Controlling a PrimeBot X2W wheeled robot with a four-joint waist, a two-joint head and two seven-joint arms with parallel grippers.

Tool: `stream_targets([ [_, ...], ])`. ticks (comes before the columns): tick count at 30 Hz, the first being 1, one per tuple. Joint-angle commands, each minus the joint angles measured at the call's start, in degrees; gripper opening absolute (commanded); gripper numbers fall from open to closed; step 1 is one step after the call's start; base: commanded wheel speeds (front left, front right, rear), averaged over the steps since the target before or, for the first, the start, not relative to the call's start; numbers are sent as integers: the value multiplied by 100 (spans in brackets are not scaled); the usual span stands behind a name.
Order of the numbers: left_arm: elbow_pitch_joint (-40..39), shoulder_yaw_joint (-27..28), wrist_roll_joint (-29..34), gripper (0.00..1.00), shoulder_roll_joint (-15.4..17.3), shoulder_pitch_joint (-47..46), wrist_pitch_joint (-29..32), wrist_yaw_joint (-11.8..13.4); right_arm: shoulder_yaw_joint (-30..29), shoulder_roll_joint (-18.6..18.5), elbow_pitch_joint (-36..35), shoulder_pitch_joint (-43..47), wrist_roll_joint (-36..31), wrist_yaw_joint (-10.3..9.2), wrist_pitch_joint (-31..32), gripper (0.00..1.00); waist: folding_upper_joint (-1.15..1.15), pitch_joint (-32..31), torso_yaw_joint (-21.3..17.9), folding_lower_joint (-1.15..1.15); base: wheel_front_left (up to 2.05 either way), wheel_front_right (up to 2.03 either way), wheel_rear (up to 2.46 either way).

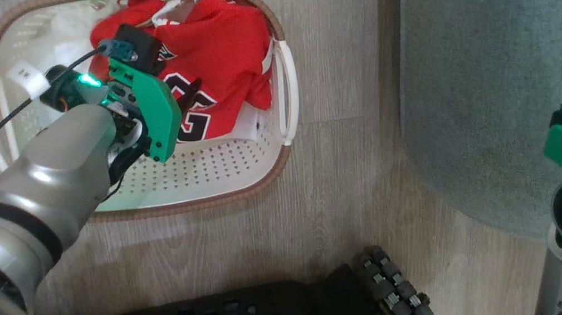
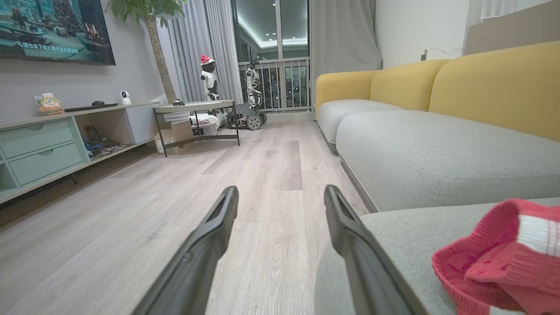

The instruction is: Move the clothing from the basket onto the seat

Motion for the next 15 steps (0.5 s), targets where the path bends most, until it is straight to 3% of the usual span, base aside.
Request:
stream_targets([
  [1,-46,-3,-66,100,107,-47,42,-35,113,79,-236,73,-46,-2,-35,100,0,127,-92,-1,0,0,0],
  [15,-256,-1205,-935,100,531,-338,987,-35,143,92,-350,102,115,-2,-35,100,0,352,-255,-1,0,0,0],
])
